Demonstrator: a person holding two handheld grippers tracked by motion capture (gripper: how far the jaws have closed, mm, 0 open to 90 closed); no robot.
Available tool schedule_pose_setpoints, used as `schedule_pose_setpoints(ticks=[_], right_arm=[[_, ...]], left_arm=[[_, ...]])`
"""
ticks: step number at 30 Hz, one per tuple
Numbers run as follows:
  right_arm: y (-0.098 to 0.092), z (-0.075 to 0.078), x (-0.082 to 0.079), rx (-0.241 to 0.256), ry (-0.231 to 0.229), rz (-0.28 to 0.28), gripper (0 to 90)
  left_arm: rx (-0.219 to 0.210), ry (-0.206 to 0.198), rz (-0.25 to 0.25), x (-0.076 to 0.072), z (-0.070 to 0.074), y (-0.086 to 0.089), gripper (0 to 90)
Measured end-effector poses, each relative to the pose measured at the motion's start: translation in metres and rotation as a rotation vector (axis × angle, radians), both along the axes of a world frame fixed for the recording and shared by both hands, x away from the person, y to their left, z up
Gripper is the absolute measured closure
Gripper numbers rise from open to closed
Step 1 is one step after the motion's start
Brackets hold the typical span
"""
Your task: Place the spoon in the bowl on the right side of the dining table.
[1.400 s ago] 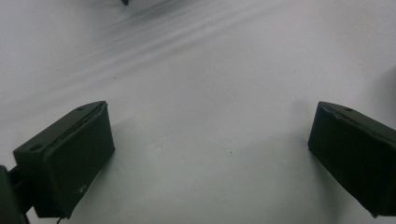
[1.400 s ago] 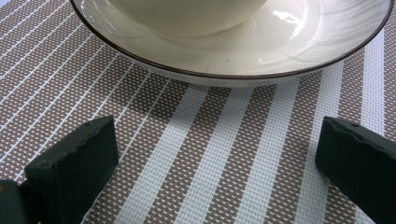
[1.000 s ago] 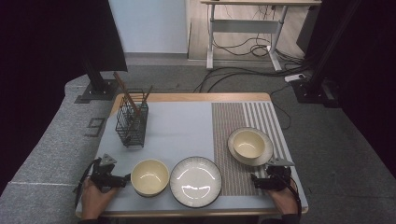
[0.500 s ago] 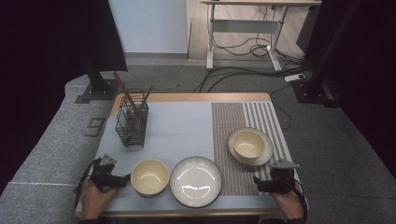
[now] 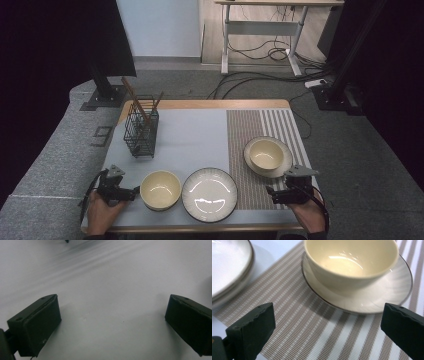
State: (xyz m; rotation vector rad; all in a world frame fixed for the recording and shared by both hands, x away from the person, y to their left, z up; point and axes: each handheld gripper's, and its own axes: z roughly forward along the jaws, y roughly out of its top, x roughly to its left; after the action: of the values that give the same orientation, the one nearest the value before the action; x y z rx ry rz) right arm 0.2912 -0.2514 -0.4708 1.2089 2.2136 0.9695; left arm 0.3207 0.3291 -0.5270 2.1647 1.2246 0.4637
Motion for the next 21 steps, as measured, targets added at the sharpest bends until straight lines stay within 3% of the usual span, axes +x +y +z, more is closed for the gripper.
schedule_pose_setpoints(ticks=[5,11,17,21], right_arm=[[0.008,0.011,0.002,-0.003,-0.017,0.033,0.0],[0.020,0.027,0.010,0.047,-0.021,0.091,0.0],[0.037,0.040,0.021,0.064,-0.038,0.162,0.0],[0.045,0.045,0.028,0.066,-0.038,0.181,0.0]], left_arm=[[0.000,0.000,0.000,0.000,0.000,0.000,0.0],[0.000,0.000,0.000,0.000,0.000,0.000,0.0],[0.000,0.001,0.000,0.000,0.000,0.000,0.0],[0.000,0.001,0.000,0.000,0.000,0.000,0.0]])
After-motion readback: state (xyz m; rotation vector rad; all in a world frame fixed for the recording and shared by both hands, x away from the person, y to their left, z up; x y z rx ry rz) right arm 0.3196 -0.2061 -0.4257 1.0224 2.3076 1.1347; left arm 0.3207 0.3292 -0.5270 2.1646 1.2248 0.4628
